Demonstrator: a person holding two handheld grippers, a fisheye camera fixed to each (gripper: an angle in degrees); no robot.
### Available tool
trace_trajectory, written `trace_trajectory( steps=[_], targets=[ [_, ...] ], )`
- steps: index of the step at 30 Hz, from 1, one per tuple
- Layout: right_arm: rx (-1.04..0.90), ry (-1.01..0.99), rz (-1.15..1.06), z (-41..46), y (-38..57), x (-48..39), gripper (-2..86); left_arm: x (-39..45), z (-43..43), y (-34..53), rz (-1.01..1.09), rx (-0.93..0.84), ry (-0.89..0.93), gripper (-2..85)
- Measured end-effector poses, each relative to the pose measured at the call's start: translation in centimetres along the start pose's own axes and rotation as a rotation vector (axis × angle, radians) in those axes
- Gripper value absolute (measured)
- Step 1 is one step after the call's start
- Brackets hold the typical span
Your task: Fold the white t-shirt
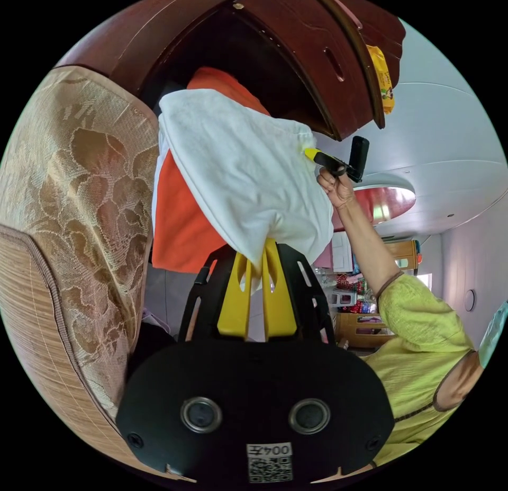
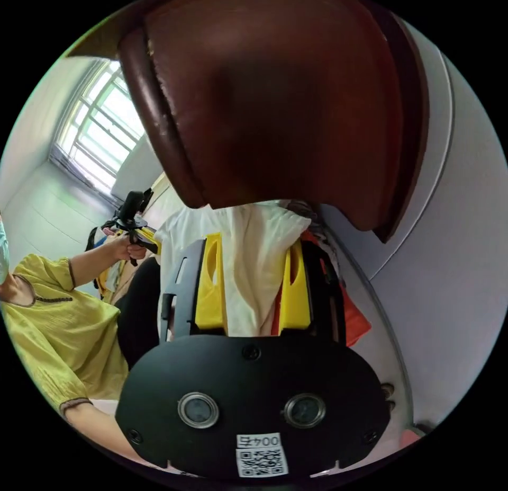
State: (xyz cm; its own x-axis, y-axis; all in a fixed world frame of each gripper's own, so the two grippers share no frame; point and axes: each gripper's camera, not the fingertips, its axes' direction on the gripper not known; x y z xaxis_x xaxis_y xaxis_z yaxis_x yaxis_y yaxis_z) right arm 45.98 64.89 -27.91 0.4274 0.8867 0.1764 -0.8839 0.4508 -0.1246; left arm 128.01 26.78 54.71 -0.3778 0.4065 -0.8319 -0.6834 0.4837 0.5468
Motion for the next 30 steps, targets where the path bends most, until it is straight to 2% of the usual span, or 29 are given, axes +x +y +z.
trace_trajectory(
  steps=[5, 10, 15, 18, 22, 25, 30],
  targets=[
    [0.056, 0.167, -0.083, 0.0, -0.1, -3.1, 9.8, -2.5, 0.7, 1.1, -0.008, 0.011, -0.004, 5.1],
    [0.071, 0.570, -0.202, 1.6, -0.2, -8.6, 10.4, -4.4, 1.1, 2.1, -0.026, 0.030, -0.005, 5.2],
    [0.062, 0.745, -0.249, 3.7, -0.3, -11.0, 8.2, -6.1, 1.2, 2.9, -0.042, 0.038, 0.008, 5.1],
    [0.048, 0.677, -0.136, 2.9, -1.3, -9.6, 11.0, -6.7, 1.1, 3.2, -0.040, 0.037, 0.003, 5.1],
    [0.024, 0.359, -0.008, 0.7, -2.3, -5.7, 11.1, -7.4, 1.0, 3.6, -0.045, 0.038, 0.004, 5.2],
    [0.021, 0.198, 0.050, 0.2, -2.8, -3.1, 10.9, -7.9, 0.9, 3.8, -0.050, 0.041, 0.009, 5.1],
    [-0.001, 0.050, 0.085, 0.5, -3.8, -0.6, 9.9, -8.2, 0.6, 4.1, -0.062, 0.047, 0.013, 5.1]
  ],
)
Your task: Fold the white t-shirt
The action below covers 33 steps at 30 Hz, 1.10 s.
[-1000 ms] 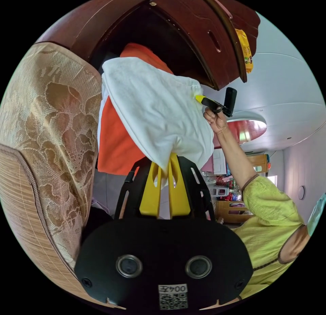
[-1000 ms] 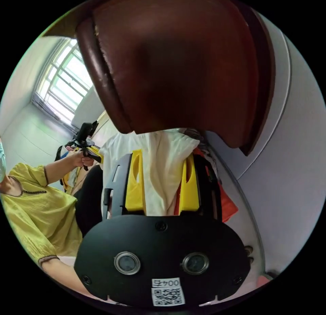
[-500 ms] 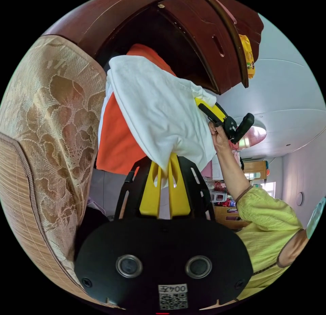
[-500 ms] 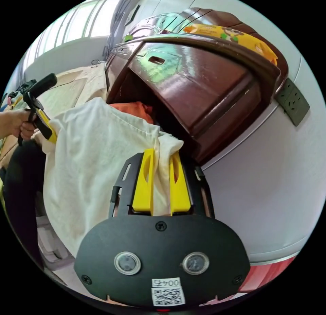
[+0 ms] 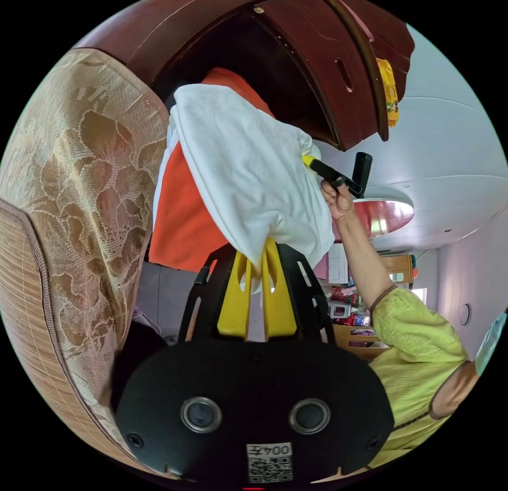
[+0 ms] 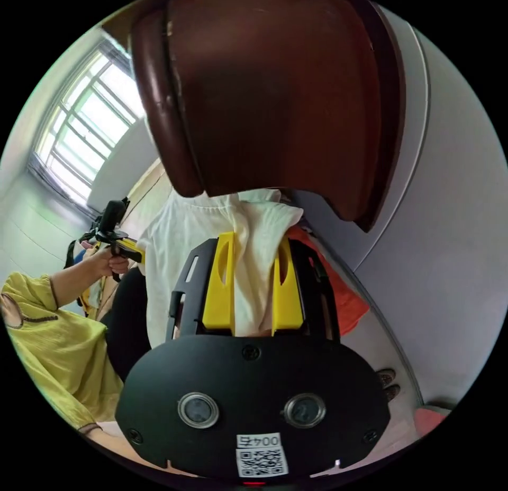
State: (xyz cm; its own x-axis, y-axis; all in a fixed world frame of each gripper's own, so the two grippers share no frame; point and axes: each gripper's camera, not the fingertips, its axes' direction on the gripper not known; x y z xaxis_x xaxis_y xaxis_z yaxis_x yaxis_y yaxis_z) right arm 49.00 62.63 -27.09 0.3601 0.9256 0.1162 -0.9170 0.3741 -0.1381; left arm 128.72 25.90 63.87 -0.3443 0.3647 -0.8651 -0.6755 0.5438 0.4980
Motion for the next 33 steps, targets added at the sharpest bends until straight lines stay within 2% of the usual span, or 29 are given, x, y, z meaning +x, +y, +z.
trace_trajectory(
  steps=[2, 7, 12, 15, 22, 31, 33],
  targets=[
    [0.027, 0.021, -0.048, -0.4, 0.0, -0.8, 7.5, 0.2, -0.2, 0.1, 0.000, 0.004, -0.009, 5.1],
    [0.174, 0.221, -0.178, -2.5, 1.9, -5.5, 4.7, 1.7, -0.9, 0.7, 0.021, 0.024, -0.053, 5.1],
    [0.186, 0.453, -0.262, -2.5, 2.4, -9.2, 4.1, 3.3, -1.6, 1.1, 0.025, 0.049, -0.089, 5.1],
    [0.151, 0.363, -0.130, -3.0, 1.1, -7.2, 4.0, 4.9, -2.7, 0.7, 0.049, 0.025, -0.093, 5.0],
    [0.126, 0.163, 0.185, -5.0, 0.2, -1.8, 3.9, 9.2, -6.8, -4.9, 0.130, -0.216, -0.017, 4.5],
    [0.197, 0.003, 0.404, -7.7, 1.8, 1.6, 4.0, 15.1, -11.4, -14.3, 0.185, -0.400, -0.073, 3.8],
    [0.200, 0.028, 0.407, -7.6, 1.8, 1.9, 4.0, 15.8, -12.1, -16.2, 0.184, -0.413, -0.101, 3.7]
  ],
)
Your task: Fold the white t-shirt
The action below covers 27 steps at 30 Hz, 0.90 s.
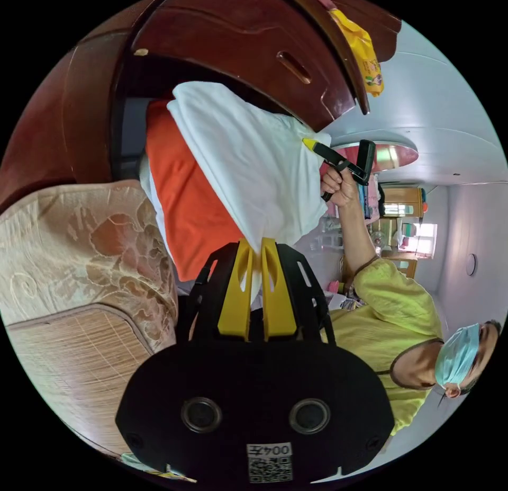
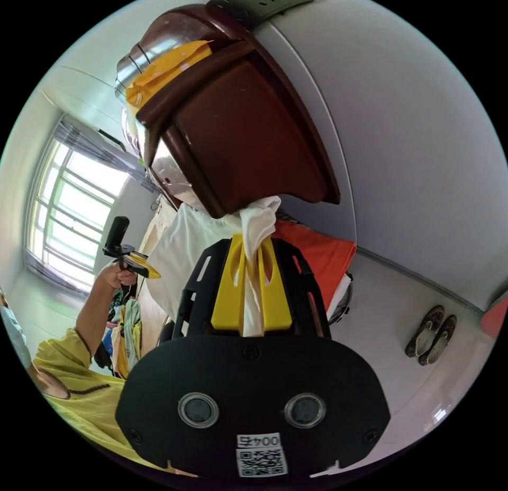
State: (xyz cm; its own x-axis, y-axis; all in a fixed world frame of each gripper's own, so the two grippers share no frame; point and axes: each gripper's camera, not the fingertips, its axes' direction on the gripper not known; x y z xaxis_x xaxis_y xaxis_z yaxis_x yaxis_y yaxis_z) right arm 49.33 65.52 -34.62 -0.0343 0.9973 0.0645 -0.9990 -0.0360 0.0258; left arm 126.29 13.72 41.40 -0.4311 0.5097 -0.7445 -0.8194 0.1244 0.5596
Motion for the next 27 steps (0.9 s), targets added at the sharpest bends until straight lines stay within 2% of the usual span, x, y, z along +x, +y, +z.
trace_trajectory(
  steps=[6, 12, 16, 19, 23, 27],
  targets=[
    [-0.012, -0.015, 0.091, 1.1, 0.2, 1.5, 4.0, 0.2, -2.1, -3.7, -0.059, -0.102, -0.061, 3.5],
    [-0.030, 0.056, 0.083, 2.8, 0.7, 3.0, 4.5, 0.0, -6.7, -1.9, -0.144, 0.001, -0.201, 3.5],
    [0.051, 0.044, 0.083, 1.5, 2.0, 3.6, 6.3, 0.8, -12.0, 4.4, -0.213, 0.134, -0.302, 3.6],
    [0.150, 0.094, 0.066, -2.5, 4.6, 3.5, 7.2, 4.4, -15.5, 11.1, -0.168, 0.285, -0.352, 2.8],
    [0.206, 0.047, 0.003, -7.1, 10.7, 2.0, 8.1, 10.3, -18.4, 24.1, -0.108, 0.571, -0.270, 2.0],
    [0.129, -0.011, 0.005, -7.1, 19.6, 0.5, 8.1, 13.8, -18.2, 33.9, -0.163, 0.675, -0.161, 1.2]
  ],
)
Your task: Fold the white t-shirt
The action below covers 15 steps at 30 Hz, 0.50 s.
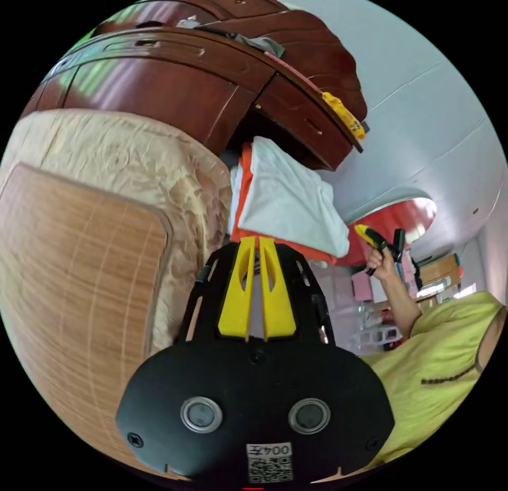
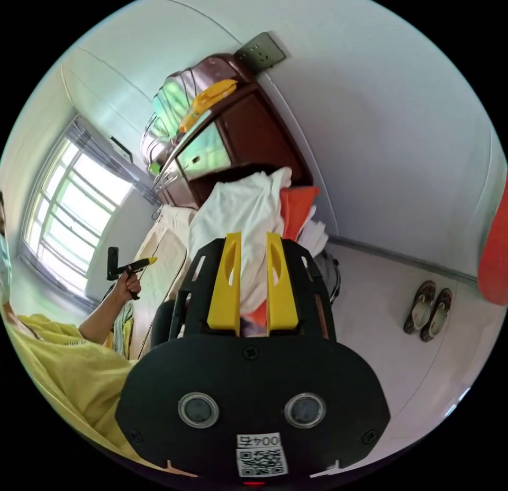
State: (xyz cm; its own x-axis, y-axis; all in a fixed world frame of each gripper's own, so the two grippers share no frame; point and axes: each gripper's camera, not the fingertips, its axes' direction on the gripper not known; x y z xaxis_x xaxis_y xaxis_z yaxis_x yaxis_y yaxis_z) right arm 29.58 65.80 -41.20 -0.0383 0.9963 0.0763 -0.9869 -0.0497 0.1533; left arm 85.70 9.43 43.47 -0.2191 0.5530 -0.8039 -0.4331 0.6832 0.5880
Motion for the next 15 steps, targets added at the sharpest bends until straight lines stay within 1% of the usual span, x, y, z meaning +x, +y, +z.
trace_trajectory(
  steps=[2, 5, 7, 11, 13, 14, 15],
  targets=[
    [-0.012, -0.018, 0.012, 0.5, 3.3, -0.4, 8.2, 1.5, -4.0, 4.6, -0.065, 0.044, 0.028, 0.7],
    [-0.022, 0.020, -0.044, 1.7, 6.5, -1.6, 9.3, 3.6, -8.7, 8.5, -0.116, 0.074, 0.072, 0.4],
    [-0.015, 0.074, -0.109, 2.4, 7.3, -2.6, 10.4, 4.9, -11.5, 9.6, -0.128, 0.078, 0.072, 0.3],
    [-0.011, 0.073, -0.110, 3.7, 7.1, -2.8, 12.1, 7.4, -18.3, 10.5, -0.137, 0.100, 0.065, 0.2],
    [-0.055, 0.124, -0.137, 5.1, 6.9, -2.8, 10.8, 8.0, -21.3, 10.6, -0.155, 0.131, 0.064, 0.2],
    [-0.067, 0.134, -0.139, 5.3, 6.8, -2.7, 9.0, 8.3, -23.3, 10.6, -0.170, 0.150, 0.066, 0.2],
    [-0.090, 0.114, -0.148, 5.5, 6.5, -2.7, 5.3, 8.5, -24.2, 10.5, -0.176, 0.159, 0.065, 0.2]
  ],
)
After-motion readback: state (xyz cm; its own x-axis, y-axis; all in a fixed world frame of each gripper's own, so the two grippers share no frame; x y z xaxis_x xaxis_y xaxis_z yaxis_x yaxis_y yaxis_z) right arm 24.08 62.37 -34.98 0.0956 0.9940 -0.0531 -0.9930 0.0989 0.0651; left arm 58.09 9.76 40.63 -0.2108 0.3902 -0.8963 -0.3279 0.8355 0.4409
